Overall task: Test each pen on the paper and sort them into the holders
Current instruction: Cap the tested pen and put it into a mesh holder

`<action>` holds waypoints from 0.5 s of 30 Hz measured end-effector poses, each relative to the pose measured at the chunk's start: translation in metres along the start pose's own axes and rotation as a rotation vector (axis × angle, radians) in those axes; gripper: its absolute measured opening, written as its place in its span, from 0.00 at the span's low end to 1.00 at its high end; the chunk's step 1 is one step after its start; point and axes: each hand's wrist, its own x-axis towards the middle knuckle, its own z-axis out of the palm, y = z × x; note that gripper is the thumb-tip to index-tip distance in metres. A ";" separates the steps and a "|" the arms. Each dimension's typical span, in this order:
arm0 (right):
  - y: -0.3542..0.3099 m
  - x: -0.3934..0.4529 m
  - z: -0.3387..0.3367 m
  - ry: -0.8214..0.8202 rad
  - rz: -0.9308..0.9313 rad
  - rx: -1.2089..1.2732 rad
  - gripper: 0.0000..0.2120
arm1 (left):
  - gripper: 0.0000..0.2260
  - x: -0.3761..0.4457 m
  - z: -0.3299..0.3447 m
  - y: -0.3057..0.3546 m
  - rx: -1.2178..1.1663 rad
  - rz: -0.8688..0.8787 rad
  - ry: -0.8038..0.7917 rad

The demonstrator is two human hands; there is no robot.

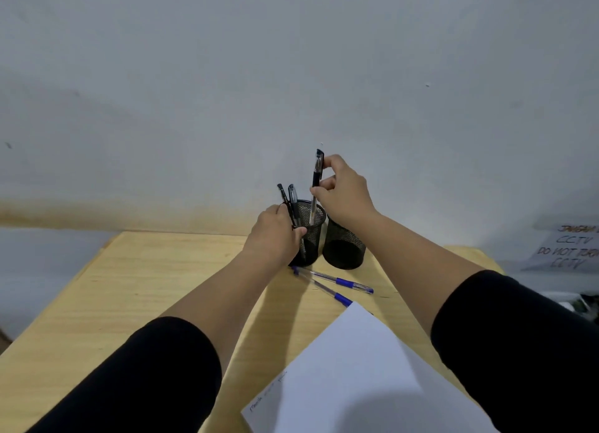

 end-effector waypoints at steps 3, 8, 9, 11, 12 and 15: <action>0.008 -0.001 0.005 -0.052 0.034 -0.070 0.12 | 0.23 0.000 0.000 0.000 0.021 0.003 0.002; 0.015 -0.010 0.003 -0.103 0.055 -0.211 0.15 | 0.23 -0.003 -0.003 0.004 0.073 0.016 0.000; 0.016 -0.014 0.001 -0.099 0.048 -0.237 0.16 | 0.22 -0.005 -0.004 0.005 0.077 0.017 0.003; 0.019 -0.024 -0.002 -0.093 0.026 -0.279 0.18 | 0.20 -0.010 -0.005 0.008 0.089 0.025 0.010; 0.021 -0.031 -0.004 -0.085 0.008 -0.298 0.18 | 0.20 -0.012 -0.006 0.009 0.091 0.029 0.017; 0.027 -0.059 -0.010 -0.041 -0.078 -0.348 0.13 | 0.20 -0.022 -0.005 0.009 0.097 0.018 0.029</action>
